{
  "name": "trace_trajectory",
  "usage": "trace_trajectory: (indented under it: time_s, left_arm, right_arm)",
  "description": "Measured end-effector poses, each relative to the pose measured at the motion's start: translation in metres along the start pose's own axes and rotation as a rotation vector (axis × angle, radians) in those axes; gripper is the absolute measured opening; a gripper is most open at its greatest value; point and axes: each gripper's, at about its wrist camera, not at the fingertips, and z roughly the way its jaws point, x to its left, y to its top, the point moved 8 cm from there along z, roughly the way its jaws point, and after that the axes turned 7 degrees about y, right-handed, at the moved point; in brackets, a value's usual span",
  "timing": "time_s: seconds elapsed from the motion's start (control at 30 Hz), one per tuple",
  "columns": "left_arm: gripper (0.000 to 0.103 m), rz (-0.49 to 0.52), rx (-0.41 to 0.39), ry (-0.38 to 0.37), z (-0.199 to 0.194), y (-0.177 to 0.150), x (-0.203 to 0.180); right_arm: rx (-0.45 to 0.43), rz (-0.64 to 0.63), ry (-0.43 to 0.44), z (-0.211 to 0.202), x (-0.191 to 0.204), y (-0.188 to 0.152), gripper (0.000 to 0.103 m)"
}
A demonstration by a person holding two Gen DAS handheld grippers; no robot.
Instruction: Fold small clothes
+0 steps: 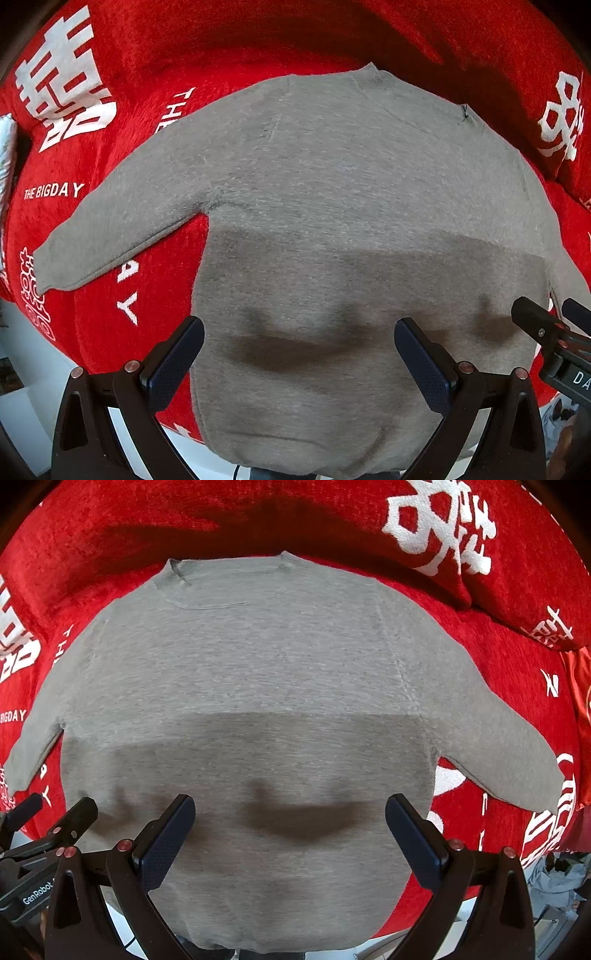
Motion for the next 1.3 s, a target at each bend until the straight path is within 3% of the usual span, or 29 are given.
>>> trace_trajectory:
  time_s: [0.3, 0.53, 0.67, 0.83, 0.97, 1.13, 1.2, 1.3]
  left_arm:
    - [0.103, -0.026, 0.01, -0.022, 0.002, 0.002, 0.014]
    - [0.103, -0.153, 0.016, -0.066, 0.013, 0.002, 0.059]
    - [0.103, -0.26, -0.006, -0.072, 0.024, -0.001, 0.116]
    - [0.103, -0.439, -0.064, -0.048, 0.047, -0.016, 0.223]
    - [0.103, -0.608, -0.074, -0.092, 0.077, -0.033, 0.287]
    - [0.103, -0.715, -0.045, -0.164, 0.126, -0.042, 0.331]
    - [0.103, -0.748, -0.06, -0.175, 0.135, -0.04, 0.337]
    - [0.103, -0.806, -0.097, -0.264, 0.14, -0.027, 0.343]
  right_arm:
    - [-0.003, -0.013, 0.007, -0.002, 0.018, -0.001, 0.103]
    - [0.006, -0.069, 0.024, 0.004, 0.052, -0.002, 0.103]
    - [0.014, -0.114, 0.048, 0.01, 0.079, -0.006, 0.103]
    - [0.025, -0.181, 0.08, 0.018, 0.115, -0.012, 0.103]
    - [0.036, -0.207, 0.112, 0.025, 0.138, -0.019, 0.103]
    - [0.072, -0.222, 0.135, 0.036, 0.156, -0.035, 0.103]
    - [0.082, -0.238, 0.13, 0.038, 0.164, -0.038, 0.103]
    - [0.087, -0.26, 0.119, 0.037, 0.171, -0.042, 0.103]
